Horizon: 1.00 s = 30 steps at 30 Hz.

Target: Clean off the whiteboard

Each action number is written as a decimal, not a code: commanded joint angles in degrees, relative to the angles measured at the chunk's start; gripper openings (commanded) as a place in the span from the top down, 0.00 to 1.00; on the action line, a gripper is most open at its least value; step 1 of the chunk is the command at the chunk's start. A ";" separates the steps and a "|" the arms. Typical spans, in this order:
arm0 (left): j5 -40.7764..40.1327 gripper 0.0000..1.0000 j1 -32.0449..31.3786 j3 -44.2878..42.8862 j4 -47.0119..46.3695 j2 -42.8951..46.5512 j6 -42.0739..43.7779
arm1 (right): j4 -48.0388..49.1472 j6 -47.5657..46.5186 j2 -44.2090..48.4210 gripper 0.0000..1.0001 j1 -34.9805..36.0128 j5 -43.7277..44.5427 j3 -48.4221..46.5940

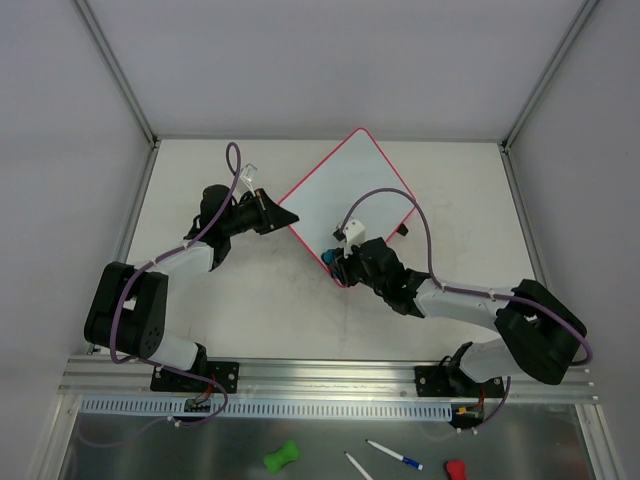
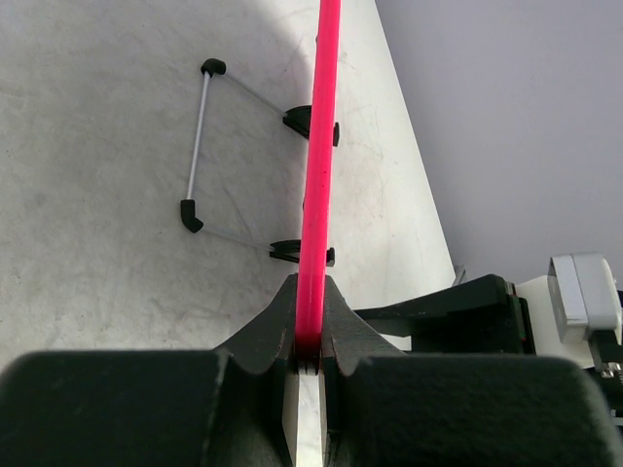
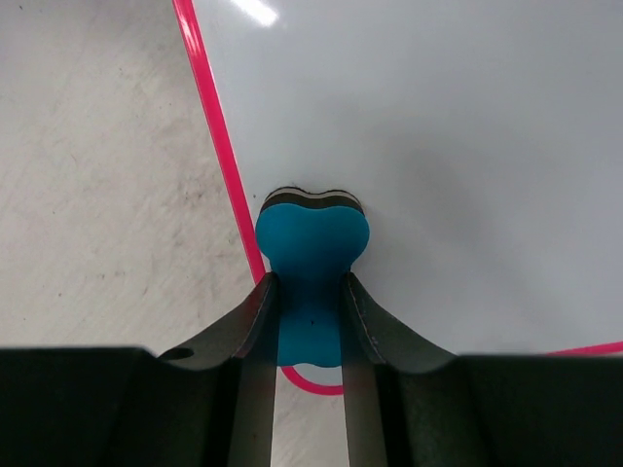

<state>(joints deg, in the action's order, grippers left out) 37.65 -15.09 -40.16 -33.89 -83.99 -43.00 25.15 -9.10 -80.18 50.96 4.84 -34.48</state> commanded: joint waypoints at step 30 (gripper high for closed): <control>2.34 1.00 -2.13 -0.97 3.39 -0.57 -0.94 | -10.03 2.24 -6.49 1.00 -4.64 -6.61 -7.20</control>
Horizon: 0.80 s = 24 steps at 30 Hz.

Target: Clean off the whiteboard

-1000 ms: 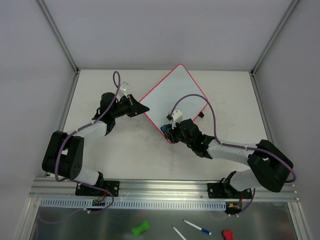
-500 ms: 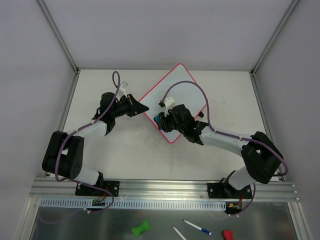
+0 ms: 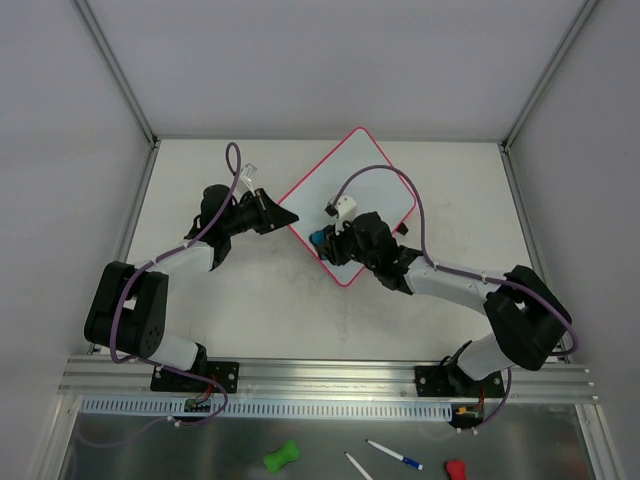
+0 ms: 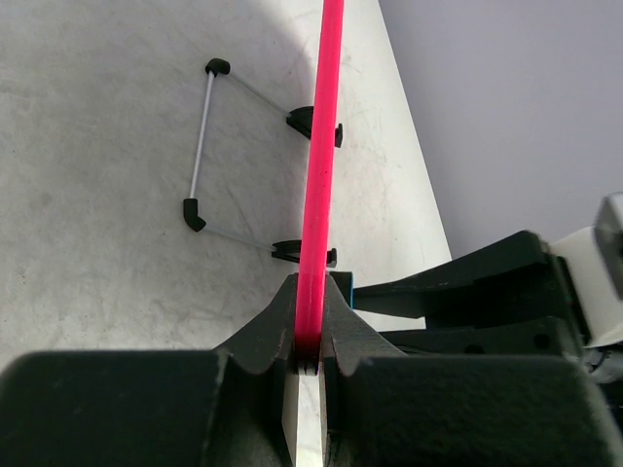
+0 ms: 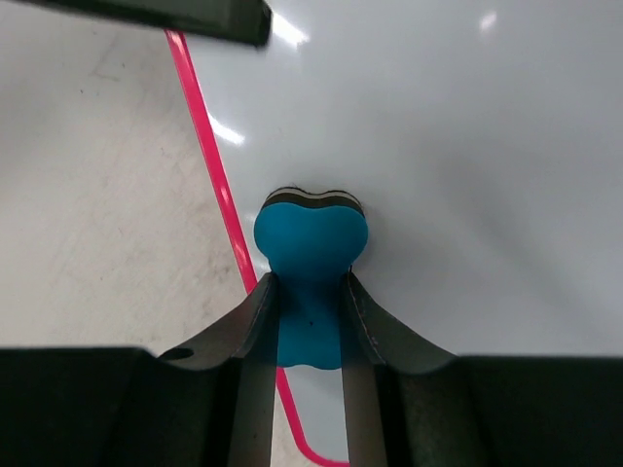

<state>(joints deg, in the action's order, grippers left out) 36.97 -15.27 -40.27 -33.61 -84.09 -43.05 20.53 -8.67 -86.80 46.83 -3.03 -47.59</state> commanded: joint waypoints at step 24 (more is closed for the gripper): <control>3.02 1.00 -2.05 -1.04 3.11 -0.90 -0.81 | -10.25 0.32 -7.15 0.99 -1.12 -0.93 -9.37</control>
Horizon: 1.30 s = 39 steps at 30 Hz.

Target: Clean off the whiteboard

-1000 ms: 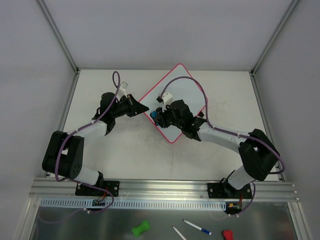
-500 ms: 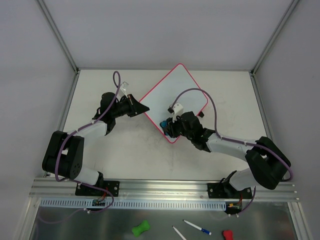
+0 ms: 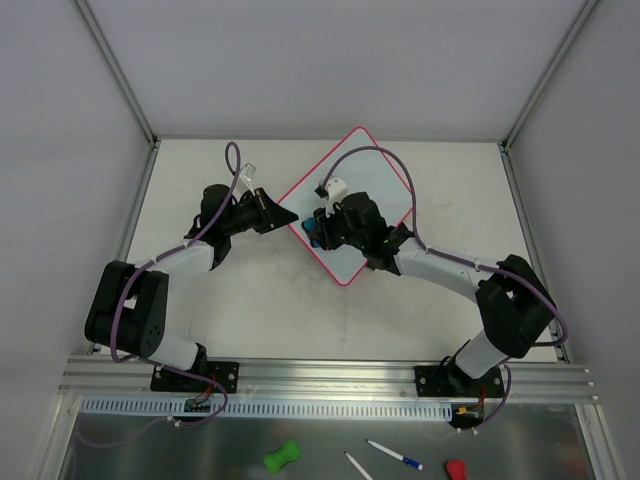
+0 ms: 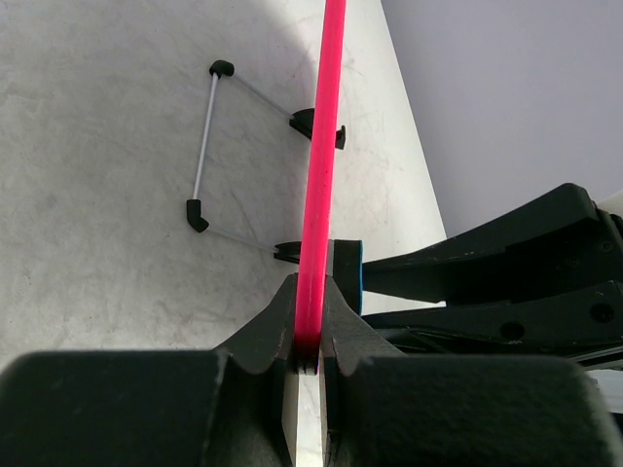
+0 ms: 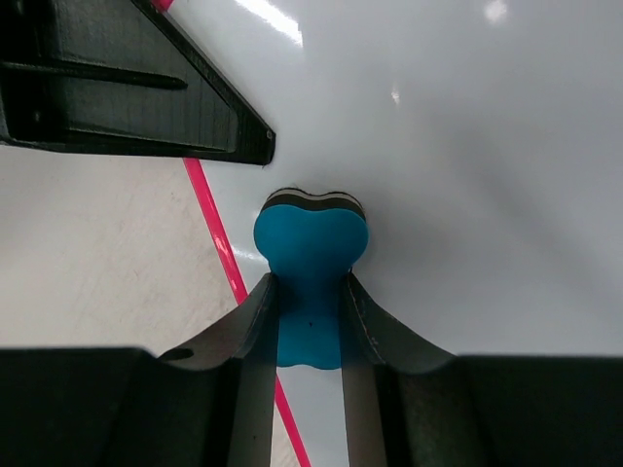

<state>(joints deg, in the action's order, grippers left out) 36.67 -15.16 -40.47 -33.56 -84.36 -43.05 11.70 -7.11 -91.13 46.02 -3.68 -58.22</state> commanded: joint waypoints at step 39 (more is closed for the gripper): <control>3.50 1.00 -2.24 -0.49 2.98 0.07 -0.63 | -28.92 5.17 30.31 1.00 -2.25 9.40 19.36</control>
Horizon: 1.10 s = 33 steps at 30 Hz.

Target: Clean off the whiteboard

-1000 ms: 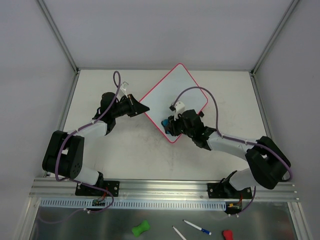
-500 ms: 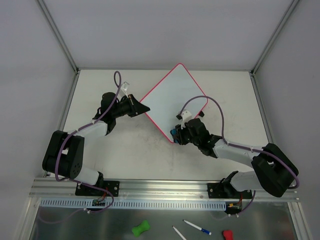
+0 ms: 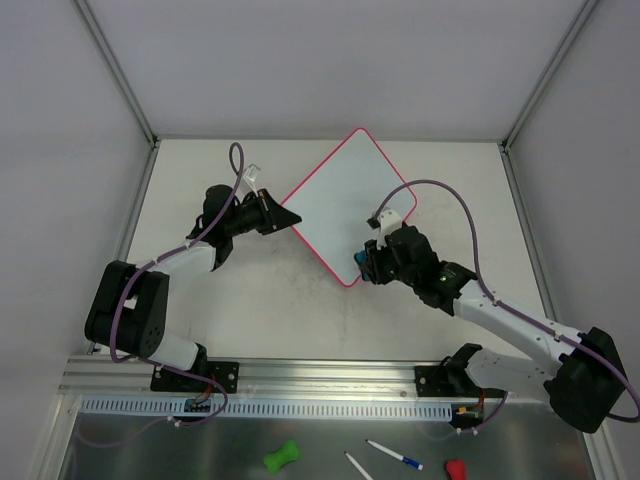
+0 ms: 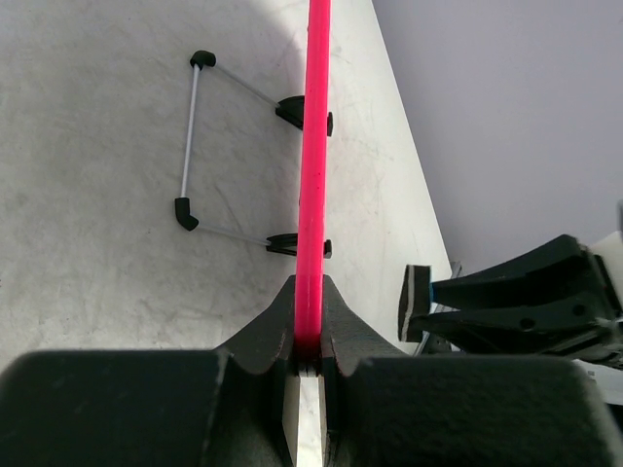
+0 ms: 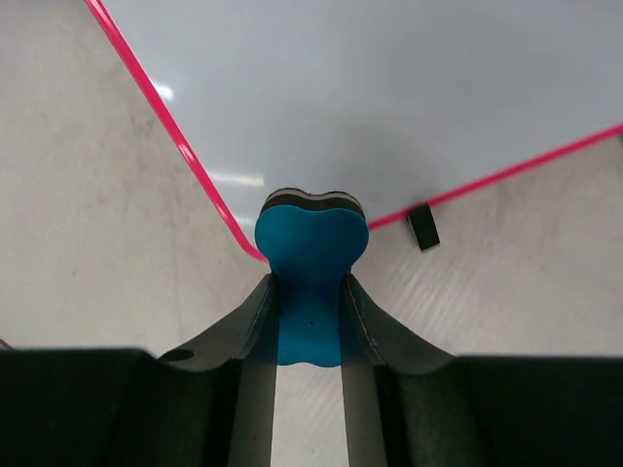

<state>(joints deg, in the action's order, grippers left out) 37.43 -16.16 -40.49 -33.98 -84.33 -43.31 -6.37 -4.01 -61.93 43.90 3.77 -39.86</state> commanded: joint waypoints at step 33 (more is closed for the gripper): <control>1.68 0.91 -1.24 -0.03 3.48 0.14 -0.02 | -11.82 8.67 2.34 0.22 0.57 0.01 10.94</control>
<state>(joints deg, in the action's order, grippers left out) 37.36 -16.16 -40.49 -33.52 -84.33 -43.31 -18.70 4.34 -61.71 44.16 2.81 -28.47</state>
